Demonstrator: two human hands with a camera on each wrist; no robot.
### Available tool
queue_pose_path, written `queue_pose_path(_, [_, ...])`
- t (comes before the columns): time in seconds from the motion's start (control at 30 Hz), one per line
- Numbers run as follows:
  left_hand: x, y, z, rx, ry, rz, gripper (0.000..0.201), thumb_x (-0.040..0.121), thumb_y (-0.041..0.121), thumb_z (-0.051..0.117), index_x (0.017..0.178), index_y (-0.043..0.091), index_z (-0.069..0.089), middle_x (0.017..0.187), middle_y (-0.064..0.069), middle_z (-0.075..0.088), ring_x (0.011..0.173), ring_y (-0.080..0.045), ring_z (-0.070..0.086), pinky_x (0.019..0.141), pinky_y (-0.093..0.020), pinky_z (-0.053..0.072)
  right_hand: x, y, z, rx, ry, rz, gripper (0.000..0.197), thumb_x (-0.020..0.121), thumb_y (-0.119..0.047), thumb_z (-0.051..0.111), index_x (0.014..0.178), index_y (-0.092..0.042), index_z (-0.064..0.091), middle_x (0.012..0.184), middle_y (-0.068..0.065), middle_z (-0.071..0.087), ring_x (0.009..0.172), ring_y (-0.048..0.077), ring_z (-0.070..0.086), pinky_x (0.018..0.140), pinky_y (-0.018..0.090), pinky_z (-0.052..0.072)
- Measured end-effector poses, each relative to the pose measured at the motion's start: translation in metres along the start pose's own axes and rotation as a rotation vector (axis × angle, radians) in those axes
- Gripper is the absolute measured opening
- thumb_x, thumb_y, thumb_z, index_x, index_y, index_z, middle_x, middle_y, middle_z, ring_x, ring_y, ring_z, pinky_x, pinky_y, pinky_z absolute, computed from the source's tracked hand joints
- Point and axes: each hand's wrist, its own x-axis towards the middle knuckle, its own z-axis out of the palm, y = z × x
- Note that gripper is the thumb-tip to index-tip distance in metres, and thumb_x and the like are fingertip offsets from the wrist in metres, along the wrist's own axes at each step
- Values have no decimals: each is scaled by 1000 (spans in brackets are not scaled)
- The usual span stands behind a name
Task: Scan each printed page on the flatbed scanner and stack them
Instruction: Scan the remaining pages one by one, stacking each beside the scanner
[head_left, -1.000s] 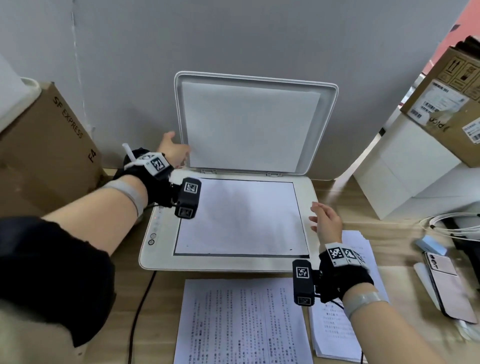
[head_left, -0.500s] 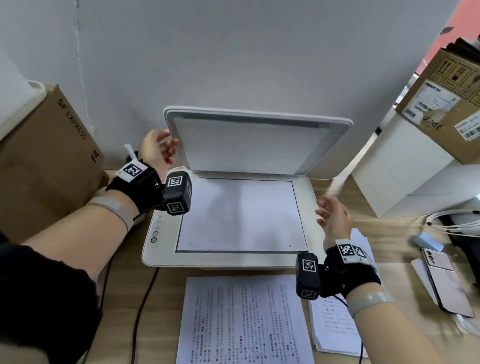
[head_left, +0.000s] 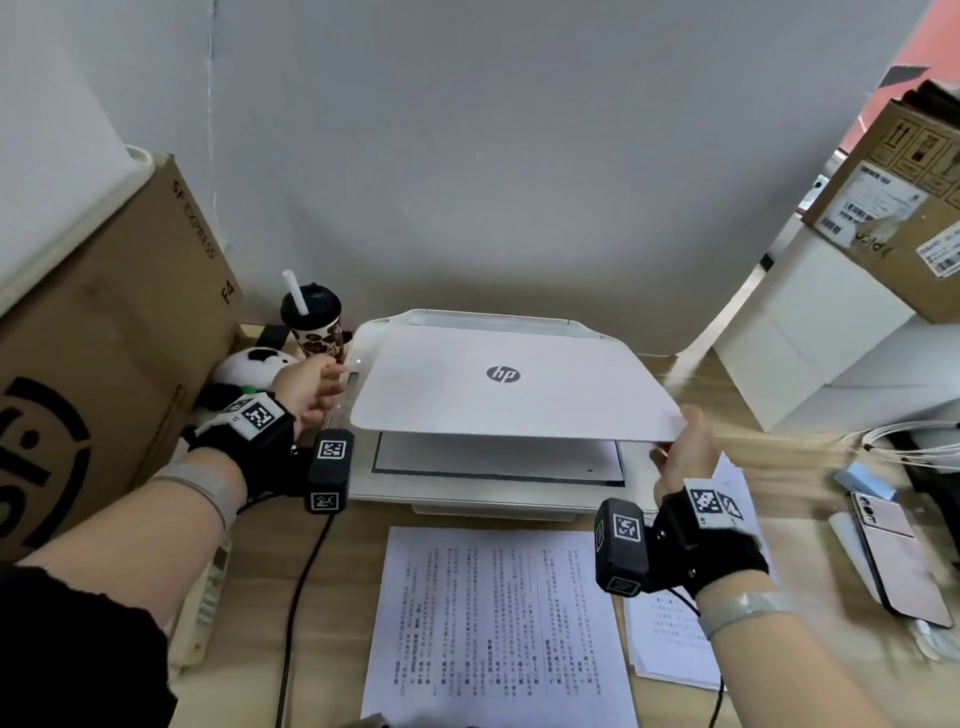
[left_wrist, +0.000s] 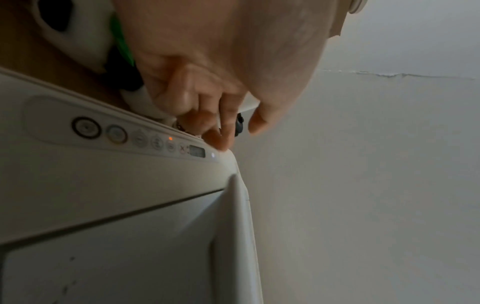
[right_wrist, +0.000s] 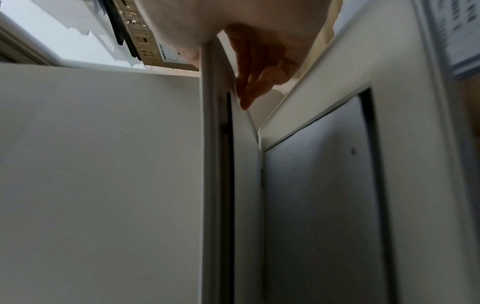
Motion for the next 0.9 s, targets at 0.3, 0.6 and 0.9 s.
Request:
queue_pose_path(0.3, [27,-33,-7,419,121,31,32,91,24,57,112,2,65,117,-25,63,100,-32,60,78,-34,51,17,38,-26,-500,89,-171,21,85,-17,48,86,-15,69,87,6,64,89,29,52,76,29,42])
queue_pose_path(0.6, [27,-49,3,393,176,14,34,91,26,56,115,2,65,101,-17,64,89,-28,59,82,-31,47,29,51,-28,-570,75,-92,27,89,-17,46,110,-15,64,118,13,62,116,35,49,97,37,39])
queue_pose_path(0.9, [-2,-58,14,434,237,155,22,92,26,51,80,8,58,69,-13,52,71,-27,49,56,-28,37,21,61,-35,-390,18,-95,36,91,-9,38,115,-19,63,107,2,62,95,24,55,87,33,45])
